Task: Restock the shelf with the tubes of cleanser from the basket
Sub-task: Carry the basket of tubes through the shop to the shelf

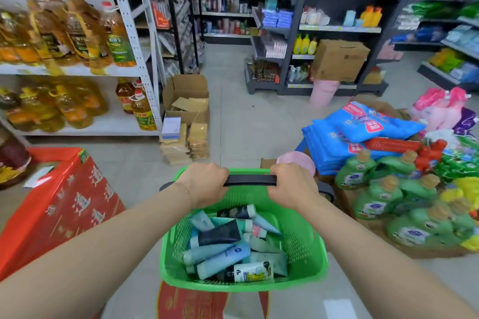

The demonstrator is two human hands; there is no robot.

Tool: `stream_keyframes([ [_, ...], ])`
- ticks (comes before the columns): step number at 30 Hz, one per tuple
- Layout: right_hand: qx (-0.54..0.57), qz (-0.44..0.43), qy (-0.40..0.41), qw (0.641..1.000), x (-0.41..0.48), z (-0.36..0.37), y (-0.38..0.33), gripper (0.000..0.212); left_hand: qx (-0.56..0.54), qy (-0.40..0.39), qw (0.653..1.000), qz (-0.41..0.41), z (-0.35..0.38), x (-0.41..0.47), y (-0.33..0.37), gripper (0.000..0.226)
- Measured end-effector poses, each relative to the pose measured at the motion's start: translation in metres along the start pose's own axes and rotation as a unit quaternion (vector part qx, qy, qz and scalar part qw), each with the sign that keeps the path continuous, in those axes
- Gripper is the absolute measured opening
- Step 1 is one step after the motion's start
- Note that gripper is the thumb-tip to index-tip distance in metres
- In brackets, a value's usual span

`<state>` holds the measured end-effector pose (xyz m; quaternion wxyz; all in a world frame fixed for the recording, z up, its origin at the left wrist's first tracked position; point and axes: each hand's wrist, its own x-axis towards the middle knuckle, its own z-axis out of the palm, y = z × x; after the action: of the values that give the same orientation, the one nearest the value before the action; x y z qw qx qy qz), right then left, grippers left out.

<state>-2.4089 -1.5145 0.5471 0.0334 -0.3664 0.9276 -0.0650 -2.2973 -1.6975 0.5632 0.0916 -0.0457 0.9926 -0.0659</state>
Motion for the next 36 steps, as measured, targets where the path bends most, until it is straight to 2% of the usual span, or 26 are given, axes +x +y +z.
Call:
stream_keyframes([
  [5, 0.011, -0.010, -0.025, 1.000, 0.099, 0.001, 0.039, 0.005, 0.002, -0.023, 1.000, -0.001, -0.009, 0.099, -0.029, 0.028],
  [17, -0.008, -0.026, -0.039, 0.999, 0.257, -0.005, 0.106, 0.006, -0.008, -0.035, 0.999, 0.018, -0.022, 0.268, -0.074, 0.031],
  [22, -0.004, -0.001, -0.036, 0.999, 0.313, -0.003, 0.126, 0.006, -0.006, -0.024, 0.999, 0.043, -0.023, 0.333, -0.100, 0.031],
  [26, 0.011, 0.023, -0.036, 0.999, 0.369, -0.006, 0.135, 0.014, -0.015, -0.030, 0.997, 0.065, -0.030, 0.394, -0.131, 0.030],
  [29, 0.002, 0.040, -0.032, 0.999, 0.408, -0.016, 0.138, 0.007, 0.012, -0.019, 0.996, 0.087, -0.042, 0.432, -0.154, 0.031],
  [36, 0.002, 0.087, -0.006, 0.996, 0.508, -0.037, 0.150, 0.008, 0.027, 0.017, 0.991, 0.128, -0.070, 0.535, -0.211, 0.029],
])
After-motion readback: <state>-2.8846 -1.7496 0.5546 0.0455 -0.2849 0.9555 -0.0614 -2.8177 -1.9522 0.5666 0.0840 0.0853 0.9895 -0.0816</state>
